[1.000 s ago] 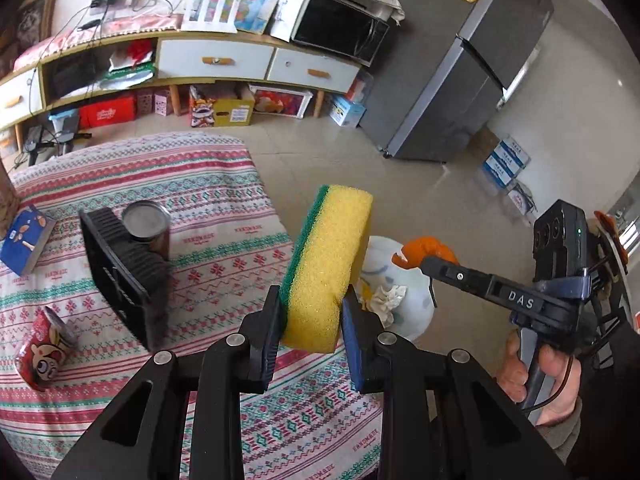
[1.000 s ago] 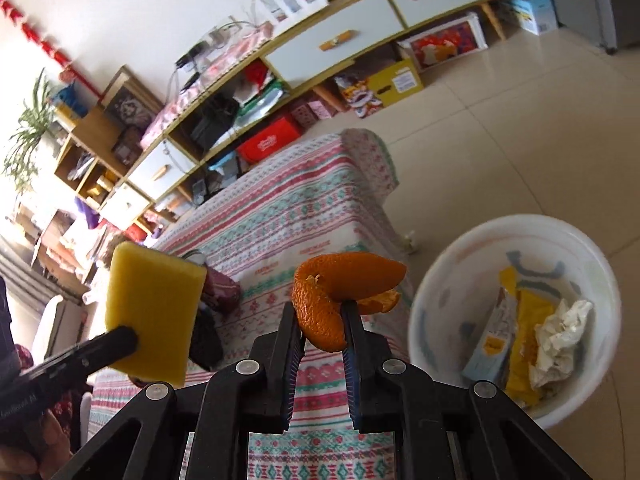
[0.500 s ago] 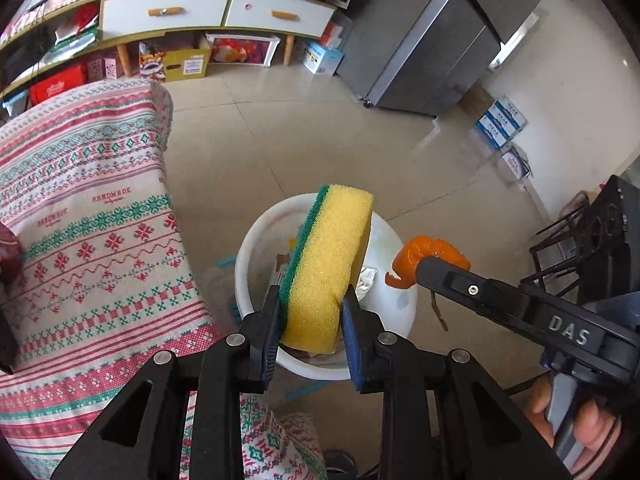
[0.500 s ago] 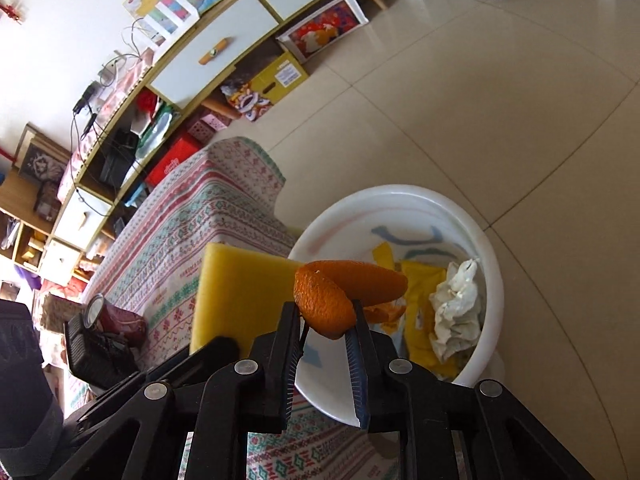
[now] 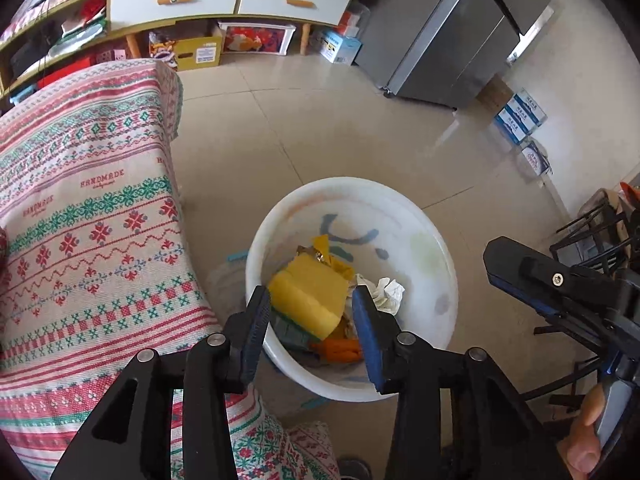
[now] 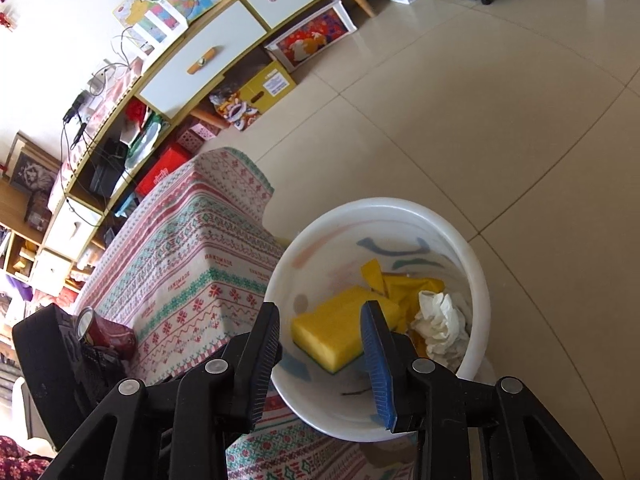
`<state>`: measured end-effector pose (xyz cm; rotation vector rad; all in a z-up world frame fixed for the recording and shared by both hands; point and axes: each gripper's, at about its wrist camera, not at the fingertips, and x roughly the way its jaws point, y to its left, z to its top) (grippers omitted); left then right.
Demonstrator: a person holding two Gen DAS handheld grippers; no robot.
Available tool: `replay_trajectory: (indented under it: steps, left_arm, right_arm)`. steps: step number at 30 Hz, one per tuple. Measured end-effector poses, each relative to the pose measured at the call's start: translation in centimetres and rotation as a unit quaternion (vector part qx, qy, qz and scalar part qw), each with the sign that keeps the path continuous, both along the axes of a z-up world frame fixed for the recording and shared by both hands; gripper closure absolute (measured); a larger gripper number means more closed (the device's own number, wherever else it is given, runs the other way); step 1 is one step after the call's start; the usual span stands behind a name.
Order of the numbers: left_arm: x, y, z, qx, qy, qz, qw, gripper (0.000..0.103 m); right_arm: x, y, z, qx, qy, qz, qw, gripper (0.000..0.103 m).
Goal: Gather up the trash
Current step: 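Grasp the blue carton with the left tool while the right tool grasps the black plastic tray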
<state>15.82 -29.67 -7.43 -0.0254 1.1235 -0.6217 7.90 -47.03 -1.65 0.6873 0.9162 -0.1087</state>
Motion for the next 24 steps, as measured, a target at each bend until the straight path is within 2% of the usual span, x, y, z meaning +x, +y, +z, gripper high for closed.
replay_trajectory:
  steps: [5,8,15,20,24]
  left_arm:
    - [-0.6,2.4,1.8,-0.007,0.003,0.003,1.0000,0.058]
    - [-1.5,4.7,3.4,-0.019,-0.001,0.006,0.9998,0.058]
    - [-2.8,13.0,7.6,-0.038,-0.014,0.035,0.9986,0.058]
    - [-2.1,21.1,10.4,-0.039,-0.028,0.088,0.9949,0.057]
    - [-0.1,28.5,11.8,-0.035,-0.036,0.163,0.9854,0.046]
  right_arm:
    - [0.3,1.6,0.6,-0.008,-0.011,0.024,1.000,0.063]
    - [0.5,3.1,1.3,-0.022,-0.026,0.052,0.998,0.059]
    - [0.7,8.8,2.4,-0.037,-0.058,0.161,0.985,0.051]
    - [0.5,13.9,2.8,-0.049,-0.076,0.236,0.968,0.049]
    - [0.2,17.2,2.7,-0.047,-0.086,0.276,0.956,0.046]
